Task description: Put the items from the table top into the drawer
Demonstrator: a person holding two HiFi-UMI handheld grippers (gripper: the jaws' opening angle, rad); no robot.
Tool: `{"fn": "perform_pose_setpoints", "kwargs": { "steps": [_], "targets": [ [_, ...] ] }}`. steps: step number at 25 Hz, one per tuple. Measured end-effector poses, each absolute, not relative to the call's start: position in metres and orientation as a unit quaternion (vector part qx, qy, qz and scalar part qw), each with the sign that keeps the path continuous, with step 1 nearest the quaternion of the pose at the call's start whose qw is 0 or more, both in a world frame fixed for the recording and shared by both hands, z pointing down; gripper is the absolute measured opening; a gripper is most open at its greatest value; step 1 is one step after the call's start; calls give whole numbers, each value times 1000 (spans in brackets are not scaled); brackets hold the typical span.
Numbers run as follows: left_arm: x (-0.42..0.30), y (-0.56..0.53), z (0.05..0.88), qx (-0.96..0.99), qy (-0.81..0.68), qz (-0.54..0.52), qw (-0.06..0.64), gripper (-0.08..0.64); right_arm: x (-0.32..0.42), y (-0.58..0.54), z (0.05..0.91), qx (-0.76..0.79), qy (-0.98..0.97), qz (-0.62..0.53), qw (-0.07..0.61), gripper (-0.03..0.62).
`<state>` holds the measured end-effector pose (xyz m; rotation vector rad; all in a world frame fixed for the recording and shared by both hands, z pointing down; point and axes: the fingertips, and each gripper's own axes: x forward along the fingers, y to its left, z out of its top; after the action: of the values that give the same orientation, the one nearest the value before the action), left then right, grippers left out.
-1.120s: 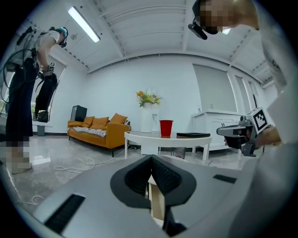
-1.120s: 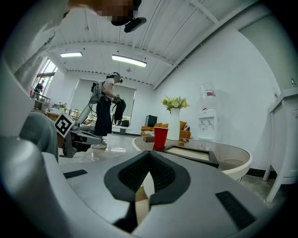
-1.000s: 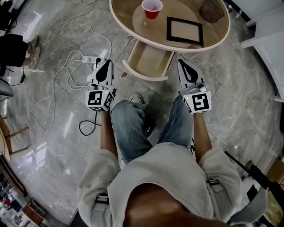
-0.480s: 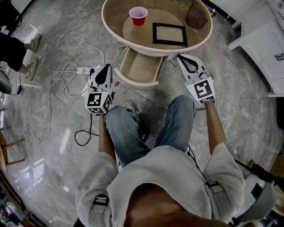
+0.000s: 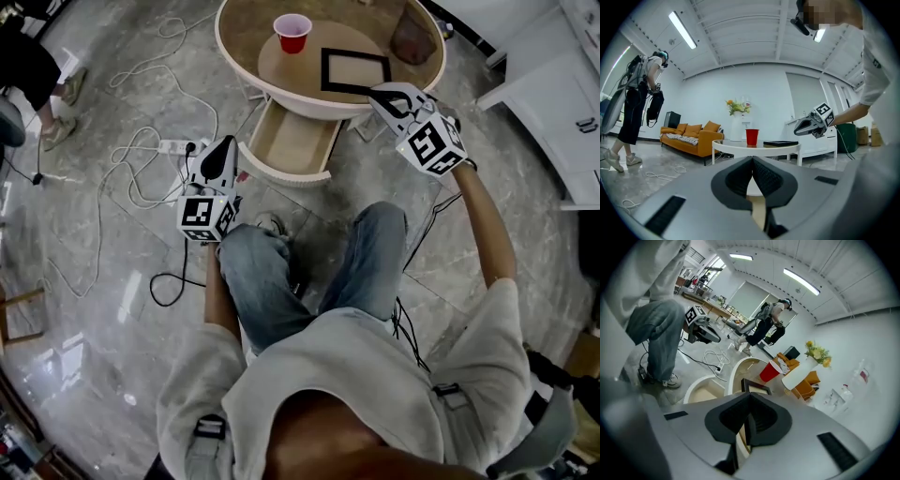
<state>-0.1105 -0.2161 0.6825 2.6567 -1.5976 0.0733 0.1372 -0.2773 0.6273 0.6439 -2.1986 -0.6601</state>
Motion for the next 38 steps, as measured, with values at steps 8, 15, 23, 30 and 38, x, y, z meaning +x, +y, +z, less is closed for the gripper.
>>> {"fn": "perform_pose_setpoints", "kwargs": {
  "steps": [8, 15, 23, 30, 38],
  "targets": [
    [-111, -217, 683, 856, -515, 21, 23, 15, 128, -295, 646, 178, -881, -162, 408, 99],
    [-114, -219, 687, 856, -515, 21, 25, 15, 137, -311, 665, 154, -883, -96, 433, 178],
    [-115, -222, 688, 855, -517, 20, 24, 15, 142, -314, 676, 135, -879, -60, 454, 158],
    [-115, -221, 687, 854, -519, 15, 24, 15, 139, -311, 677, 136, -865, -90, 474, 98],
    [-117, -212, 682, 852, -524, 15, 19, 15, 137, -303, 674, 160, -855, -138, 474, 87]
  ]
}}
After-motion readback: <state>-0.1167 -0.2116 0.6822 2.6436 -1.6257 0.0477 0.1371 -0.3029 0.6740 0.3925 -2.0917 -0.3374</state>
